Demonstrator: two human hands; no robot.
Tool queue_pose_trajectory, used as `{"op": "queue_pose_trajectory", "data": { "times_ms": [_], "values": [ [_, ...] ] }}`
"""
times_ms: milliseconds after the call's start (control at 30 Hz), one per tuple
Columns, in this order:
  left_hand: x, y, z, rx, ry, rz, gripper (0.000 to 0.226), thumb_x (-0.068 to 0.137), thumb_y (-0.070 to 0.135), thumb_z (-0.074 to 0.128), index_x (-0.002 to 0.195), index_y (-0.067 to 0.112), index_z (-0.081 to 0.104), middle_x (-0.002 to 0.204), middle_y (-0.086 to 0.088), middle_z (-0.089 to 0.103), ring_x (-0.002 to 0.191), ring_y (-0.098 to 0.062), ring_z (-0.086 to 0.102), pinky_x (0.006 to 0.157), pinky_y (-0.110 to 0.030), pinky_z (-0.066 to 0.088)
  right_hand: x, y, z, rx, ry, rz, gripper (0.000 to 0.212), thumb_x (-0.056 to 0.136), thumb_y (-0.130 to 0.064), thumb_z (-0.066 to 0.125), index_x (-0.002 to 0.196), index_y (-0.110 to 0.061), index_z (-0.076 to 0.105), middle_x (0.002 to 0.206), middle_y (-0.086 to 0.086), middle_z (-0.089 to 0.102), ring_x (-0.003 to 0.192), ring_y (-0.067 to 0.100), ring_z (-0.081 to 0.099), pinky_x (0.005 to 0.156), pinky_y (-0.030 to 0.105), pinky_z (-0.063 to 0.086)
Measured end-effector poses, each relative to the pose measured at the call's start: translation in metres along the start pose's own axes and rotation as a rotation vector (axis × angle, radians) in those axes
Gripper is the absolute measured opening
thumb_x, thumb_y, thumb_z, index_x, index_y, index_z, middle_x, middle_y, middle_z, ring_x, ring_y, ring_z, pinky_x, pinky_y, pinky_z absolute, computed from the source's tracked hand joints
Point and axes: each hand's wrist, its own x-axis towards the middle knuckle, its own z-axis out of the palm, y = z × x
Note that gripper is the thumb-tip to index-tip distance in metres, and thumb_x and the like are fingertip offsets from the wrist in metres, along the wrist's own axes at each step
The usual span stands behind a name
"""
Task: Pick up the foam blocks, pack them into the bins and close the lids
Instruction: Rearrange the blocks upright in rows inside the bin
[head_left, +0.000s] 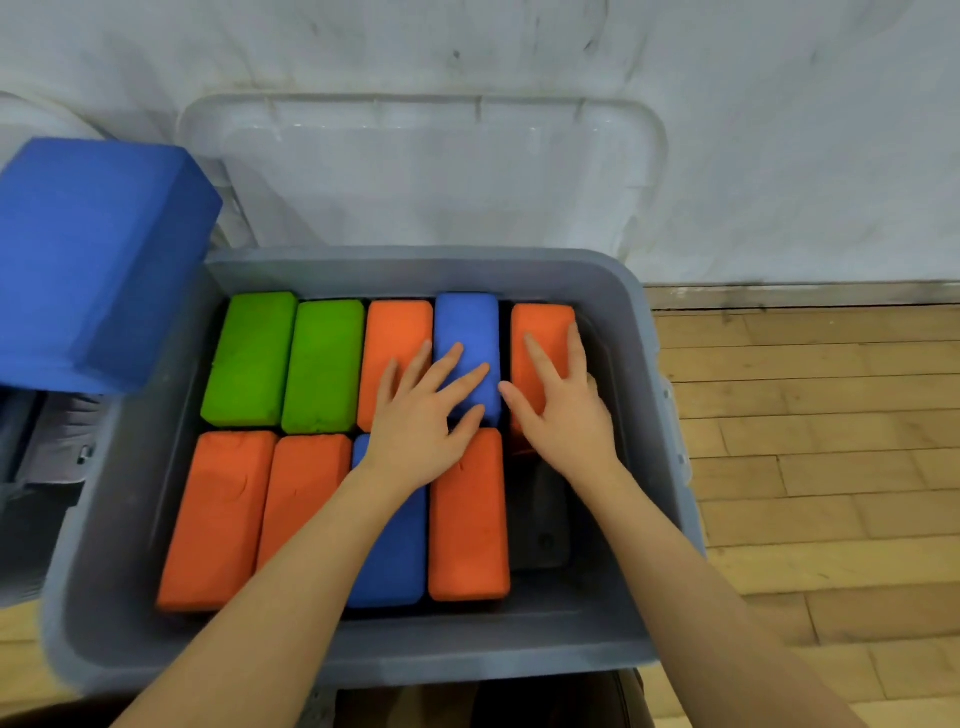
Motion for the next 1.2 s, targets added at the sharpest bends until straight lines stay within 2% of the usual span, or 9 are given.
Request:
{"op": "queue_pose_trajectory", "data": {
  "times_ms": [167, 267, 433, 600, 700, 767, 900, 1067, 1200],
  "values": [
    [0.012, 0.002, -0.005, -0.02, 0.05, -0.018, 0.052, 0.086, 0.048, 0.034, 0.124, 0.025, 0.06, 0.134, -0.001, 0.053, 0.128, -0.031, 0.043, 0.099, -0.049, 0.028, 0.0, -0.004, 0.009, 0.157, 0.059, -0.029, 0.053, 0.092, -0.031, 0.056, 0.141, -0.023, 0.041, 0.158, 0.008, 0.008, 0.133, 0.036, 0.031, 0.102, 0.045, 0.04],
    [0.016, 0.002, -0.001, 0.059, 0.026, -0.049, 0.055, 0.088, 0.049, 0.031, 0.134, 0.027, 0.05, 0.145, -0.005, 0.042, 0.132, -0.035, 0.036, 0.099, -0.052, 0.029, -0.003, -0.006, 0.012, 0.263, 0.132, 0.007, 0.051, 0.09, -0.025, 0.06, 0.138, -0.018, 0.046, 0.156, 0.008, 0.016, 0.137, 0.031, 0.029, 0.105, 0.037, 0.033],
    [0.011, 0.003, 0.013, 0.198, 0.047, -0.049, 0.05, 0.092, 0.047, 0.031, 0.137, 0.032, 0.046, 0.146, -0.001, 0.041, 0.133, -0.036, 0.036, 0.103, -0.054, 0.029, -0.005, -0.006, 0.02, 0.307, 0.211, 0.021, 0.047, 0.088, -0.023, 0.061, 0.133, -0.016, 0.052, 0.154, 0.008, 0.024, 0.137, 0.028, 0.031, 0.103, 0.034, 0.031],
    [0.006, 0.0, 0.015, 0.176, 0.065, -0.042, 0.05, 0.093, 0.047, 0.03, 0.14, 0.032, 0.042, 0.149, 0.0, 0.035, 0.139, -0.032, 0.028, 0.111, -0.053, 0.019, 0.006, -0.008, 0.019, 0.232, 0.24, -0.009, 0.046, 0.086, -0.029, 0.057, 0.131, -0.018, 0.055, 0.15, 0.012, 0.031, 0.126, 0.035, 0.042, 0.093, 0.044, 0.045],
    [0.004, 0.0, 0.016, 0.194, 0.064, -0.045, 0.051, 0.094, 0.048, 0.029, 0.141, 0.033, 0.039, 0.15, 0.0, 0.033, 0.14, -0.031, 0.025, 0.112, -0.052, 0.016, 0.015, -0.012, 0.017, 0.045, 0.137, 0.045, 0.053, 0.09, -0.037, 0.052, 0.141, -0.03, 0.04, 0.156, 0.011, 0.014, 0.122, 0.038, 0.042, 0.086, 0.045, 0.047],
    [0.005, 0.0, 0.017, 0.206, 0.068, -0.047, 0.051, 0.094, 0.048, 0.028, 0.142, 0.033, 0.038, 0.151, 0.001, 0.033, 0.14, -0.03, 0.024, 0.112, -0.051, 0.014, 0.017, -0.01, 0.013, 0.016, 0.069, 0.07, 0.057, 0.092, -0.042, 0.048, 0.145, -0.033, 0.029, 0.158, 0.009, 0.003, 0.126, 0.037, 0.039, 0.089, 0.044, 0.046],
    [0.004, 0.001, 0.016, 0.197, 0.071, -0.056, 0.051, 0.094, 0.048, 0.029, 0.141, 0.034, 0.038, 0.151, 0.0, 0.033, 0.14, -0.03, 0.024, 0.112, -0.051, 0.013, 0.006, -0.007, 0.012, 0.188, 0.096, 0.042, 0.056, 0.091, -0.035, 0.054, 0.143, -0.027, 0.037, 0.158, 0.008, 0.008, 0.137, 0.031, 0.028, 0.104, 0.047, 0.039],
    [0.002, 0.005, 0.016, 0.173, 0.078, -0.069, 0.051, 0.093, 0.047, 0.03, 0.14, 0.031, 0.041, 0.149, -0.001, 0.035, 0.14, -0.03, 0.027, 0.112, -0.052, 0.015, -0.013, -0.008, 0.015, 0.294, 0.204, 0.011, 0.052, 0.09, -0.028, 0.059, 0.139, -0.022, 0.044, 0.157, 0.007, 0.014, 0.139, 0.016, 0.021, 0.105, 0.028, 0.026],
    [0.002, 0.008, 0.017, 0.167, 0.077, -0.095, 0.051, 0.093, 0.046, 0.028, 0.14, 0.031, 0.042, 0.149, -0.002, 0.035, 0.139, -0.031, 0.027, 0.111, -0.053, 0.015, 0.0, -0.011, 0.012, 0.288, 0.254, -0.007, 0.044, 0.09, -0.028, 0.055, 0.132, -0.016, 0.053, 0.15, 0.013, 0.028, 0.134, 0.028, 0.036, 0.101, 0.039, 0.041]
  ]
}}
